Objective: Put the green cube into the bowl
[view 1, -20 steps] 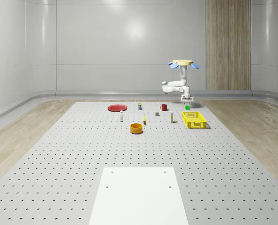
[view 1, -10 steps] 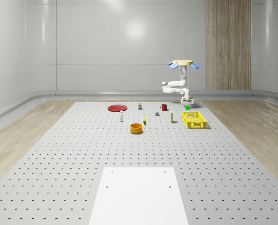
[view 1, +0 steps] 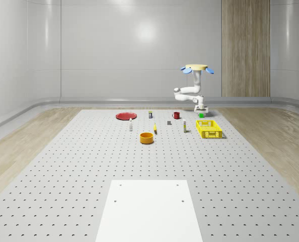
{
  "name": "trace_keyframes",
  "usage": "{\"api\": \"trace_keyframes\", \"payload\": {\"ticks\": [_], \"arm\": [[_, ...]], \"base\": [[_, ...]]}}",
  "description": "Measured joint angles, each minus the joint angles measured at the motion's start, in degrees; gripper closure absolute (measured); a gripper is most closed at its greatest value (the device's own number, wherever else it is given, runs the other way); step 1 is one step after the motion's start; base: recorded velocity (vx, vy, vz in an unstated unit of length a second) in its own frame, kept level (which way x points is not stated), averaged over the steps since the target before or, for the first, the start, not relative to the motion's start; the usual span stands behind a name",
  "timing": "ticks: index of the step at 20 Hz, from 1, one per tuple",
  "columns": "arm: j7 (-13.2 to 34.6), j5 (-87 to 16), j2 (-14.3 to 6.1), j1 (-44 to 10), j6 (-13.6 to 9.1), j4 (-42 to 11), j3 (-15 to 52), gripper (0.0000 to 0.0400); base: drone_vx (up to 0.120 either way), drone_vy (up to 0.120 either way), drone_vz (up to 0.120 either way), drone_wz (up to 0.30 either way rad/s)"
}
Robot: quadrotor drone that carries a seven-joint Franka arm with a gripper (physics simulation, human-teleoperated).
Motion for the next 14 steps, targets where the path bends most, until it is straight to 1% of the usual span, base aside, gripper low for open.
{"api": "trace_keyframes", "payload": {"ticks": [7, 8, 10, 12, 14], "arm": [[-0.1, -0.5, -1.0, 1.2, 0.9, -1.0, -1.0, 0.0], [-0.1, -0.6, -1.1, 1.2, 0.9, -1.1, -1.0, 0.0033], [-0.1, -0.6, -1.3, 1.3, 1.1, -1.1, -1.1, 0.0079], [0.0, -0.6, -1.4, 1.3, 1.2, -1.2, -1.1, 0.0107], [0.0, -0.5, -1.5, 1.3, 1.3, -1.2, -1.1, 0.0124]], "base": [[0.0, 0.0, 0.0, 0.0], [0.0, 0.0, 0.0, 0.0], [0.0, 0.0, 0.0, 0.0], [0.0, 0.0, 0.0, 0.0], [0.0, 0.0, 0.0, 0.0]]}}
